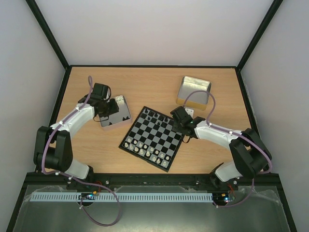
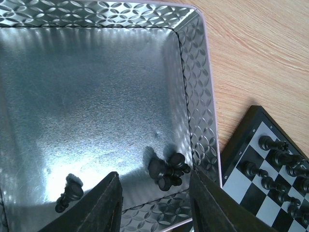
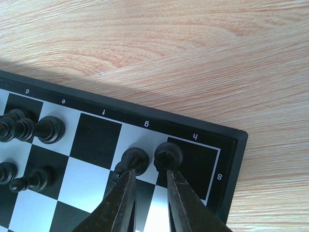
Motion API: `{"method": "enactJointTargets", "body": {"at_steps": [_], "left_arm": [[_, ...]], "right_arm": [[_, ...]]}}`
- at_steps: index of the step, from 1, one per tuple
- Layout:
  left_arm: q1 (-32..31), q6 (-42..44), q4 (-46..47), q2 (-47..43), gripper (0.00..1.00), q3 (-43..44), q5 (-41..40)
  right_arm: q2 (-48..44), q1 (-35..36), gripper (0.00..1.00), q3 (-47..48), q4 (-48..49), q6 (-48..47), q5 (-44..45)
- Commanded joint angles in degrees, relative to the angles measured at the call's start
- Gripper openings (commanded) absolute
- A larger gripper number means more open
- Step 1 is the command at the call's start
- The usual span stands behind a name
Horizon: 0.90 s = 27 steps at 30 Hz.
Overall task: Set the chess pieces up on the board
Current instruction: Adjust the chess piece on the chessboard.
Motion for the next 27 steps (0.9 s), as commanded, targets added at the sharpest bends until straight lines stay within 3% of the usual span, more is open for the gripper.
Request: {"method": "enactJointTargets", "body": {"at_steps": [1, 10, 27], "left_arm": [[0.45, 0.86, 0.5, -0.5, 0.41, -0.51, 1.06], [0.63, 0.76, 0.52, -0.57, 0.41, -0.7, 1.16], [0.6, 0.57, 0.77, -0.77, 0.41, -1.24, 1.68]], "right_arm": [[0.71, -0.25, 0.18, 1.29, -3.69, -0.58, 3.04], [-4.3, -0.25, 0.21, 1.92, -6.43, -0.39, 8.33], [4.46, -0.78, 0.19, 5.53, -3.63, -3.2, 7.44]]}}
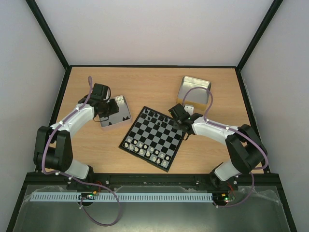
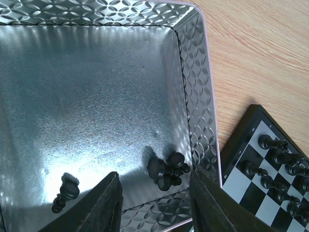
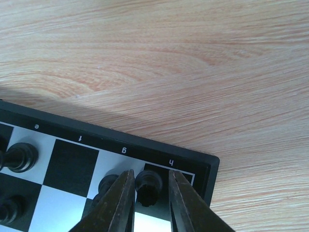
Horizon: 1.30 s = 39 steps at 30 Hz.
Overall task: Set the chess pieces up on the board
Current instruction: Adjust the chess piece on the chessboard.
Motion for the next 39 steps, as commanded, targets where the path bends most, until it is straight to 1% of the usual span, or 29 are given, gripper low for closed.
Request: {"method": "enactJointTargets", "body": {"at_steps": [1, 9, 17, 19, 24, 26, 29, 30, 32, 39], "left_arm": [[0.26, 0.35, 0.13, -0.72, 0.41, -0.9, 0.85], [0.26, 0.28, 0.36, -0.67, 0.41, -1.13, 1.05], [0.26, 0.19, 0.44, -0.68, 0.41, -1.46, 0.95], [0.27, 0.18, 0.39, -0.66, 0.41, -1.52, 0.87], [0.33, 0.18, 0.31, -0.5, 0.41, -1.49, 0.57], [0.27, 0.09, 0.28, -0.29, 0.42, -1.49, 0.17], [0.27, 0.1, 0.04, 0.49, 0.43, -1.36, -0.83], [0.26, 0.19, -0.02, 0.85, 0.43, -1.3, -1.23], [0.27, 0.25, -0.13, 2.0, 0.43, -1.09, -2.01], [0.26, -0.06, 0.68, 6.65, 0.43, -0.8, -4.06]], "right_arm": [[1.52, -0.42, 0.18, 1.05, 0.34, -0.83, 1.69], [0.98, -0.45, 0.1, -0.38, -0.17, -0.57, 2.63], [-1.37, -0.45, 0.08, -3.03, -1.07, -0.24, 1.54], [-1.74, -0.41, 0.07, -3.1, -1.49, -0.33, 1.21], [-2.64, -0.45, 0.07, -3.28, -1.56, -0.93, -0.58], [-2.99, -0.45, 0.1, -3.4, -1.77, -1.03, -1.13], [-4.15, -0.45, 0.27, -3.21, -1.85, -0.77, -0.32], [-4.83, -0.45, 0.29, -3.07, -1.73, -0.59, 0.09], [-6.33, -0.49, 0.32, -2.0, -2.05, -0.06, 1.33], [-10.98, -0.45, 0.37, 1.41, -3.47, 0.93, 5.66]]}}
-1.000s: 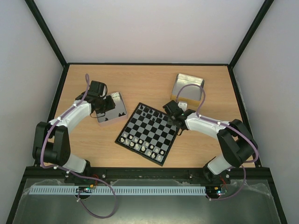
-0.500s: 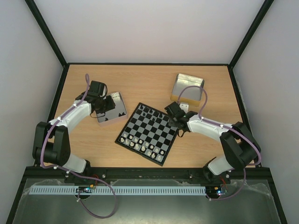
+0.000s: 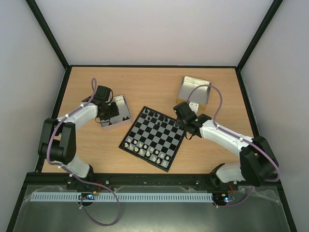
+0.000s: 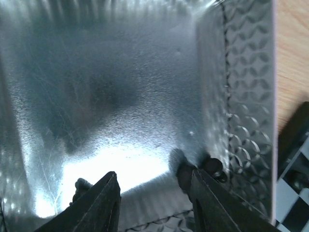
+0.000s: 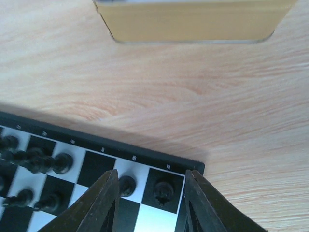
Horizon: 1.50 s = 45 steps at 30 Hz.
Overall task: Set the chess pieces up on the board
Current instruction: Adjust the storage box at the center of the board.
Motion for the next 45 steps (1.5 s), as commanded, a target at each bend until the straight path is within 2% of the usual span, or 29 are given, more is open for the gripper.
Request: {"method": "enactJointTargets", "body": {"at_steps": [1, 3, 5, 10, 12, 15, 17, 20, 25, 31, 36, 40, 45], "left_arm": [[0.26, 0.0, 0.18, 1.93, 0.43, -0.16, -3.19], [0.26, 0.65, -0.92, 1.61, 0.45, 0.8, -6.39], [0.55, 2.44, -2.58, 1.8, 0.51, 3.37, -9.75], [0.61, 17.28, -7.1, 7.72, 0.71, 14.34, -8.75], [0.66, 23.78, -10.29, 11.47, 0.73, 19.99, -8.56], [0.7, 29.1, -15.39, 16.39, 0.73, 26.61, -10.87], [0.7, 33.17, -16.16, 17.73, 0.74, 27.77, -10.26], [0.82, 37.35, -16.02, 19.39, 0.8, 28.04, -13.68], [3.01, 42.72, -14.97, 21.26, 0.82, 28.09, -10.59], [7.11, 43.34, -13.98, 24.36, 0.76, 31.09, -6.94], [8.16, 44.39, -14.28, 25.5, 0.7, 32.38, -4.83], [8.17, 43.88, -14.82, 26.31, 0.57, 32.62, -4.53], [8.21, 42.21, -16.3, 27.97, 0.4, 33.8, -7.97]], "right_arm": [[-3.25, -0.12, 0.38, 2.67, -2.0, 0.84, 4.58], [-3.88, -0.14, 0.39, 2.95, -1.84, 0.45, 4.53], [-3.99, -0.14, 0.39, 3.08, -1.3, 0.11, 3.32], [-4.0, -0.14, 0.39, 3.18, 1.29, -0.66, -0.59], [-3.93, -0.13, 0.39, 3.78, 1.25, -1.33, -1.74], [-4.37, -0.14, 0.39, 3.86, 1.27, -2.45, -2.78], [-5.01, -0.15, 0.39, 3.67, 1.18, -2.96, -2.88], [-6.46, -0.15, 0.39, 3.17, 1.23, -3.07, -2.6], [-8.36, -0.12, 0.39, 1.65, 1.88, -1.49, -2.76], [-8.95, -0.14, 0.38, 1.34, 1.83, -0.18, -2.87], [-8.89, -0.1, 0.38, 1.51, 1.7, 0.05, -2.57], [-8.87, -0.1, 0.38, 1.59, 1.85, 0.42, -2.7], [-9.13, -0.1, 0.37, 1.2, 1.81, 0.65, -2.87]]}}
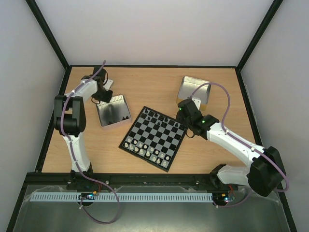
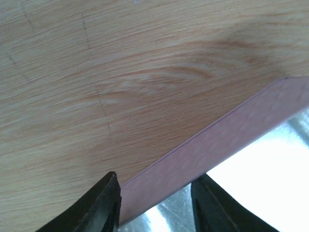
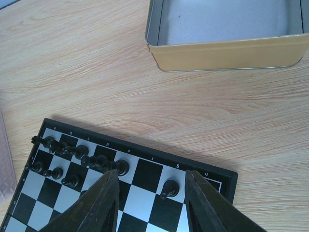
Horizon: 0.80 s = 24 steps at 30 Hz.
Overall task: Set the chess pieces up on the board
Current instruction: Adjust the storage box at the center of the board.
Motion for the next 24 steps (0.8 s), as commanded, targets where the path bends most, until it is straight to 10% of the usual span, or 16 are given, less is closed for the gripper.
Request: {"method": "enactJointTargets", "body": {"at_steps": [1, 24], "left_arm": [[0.03, -1.09, -2.61, 2.6, 0.38, 2.36, -2.81], [0.28, -18.4, -8.14, -2.8, 0.02, -5.9, -6.7]], "right_arm": [[-1.17, -0.09, 0.37, -0.4, 0.04, 0.64, 0.51], [-0.92, -0.11, 0.35, -0.26, 0.63, 0.57, -1.13]]}}
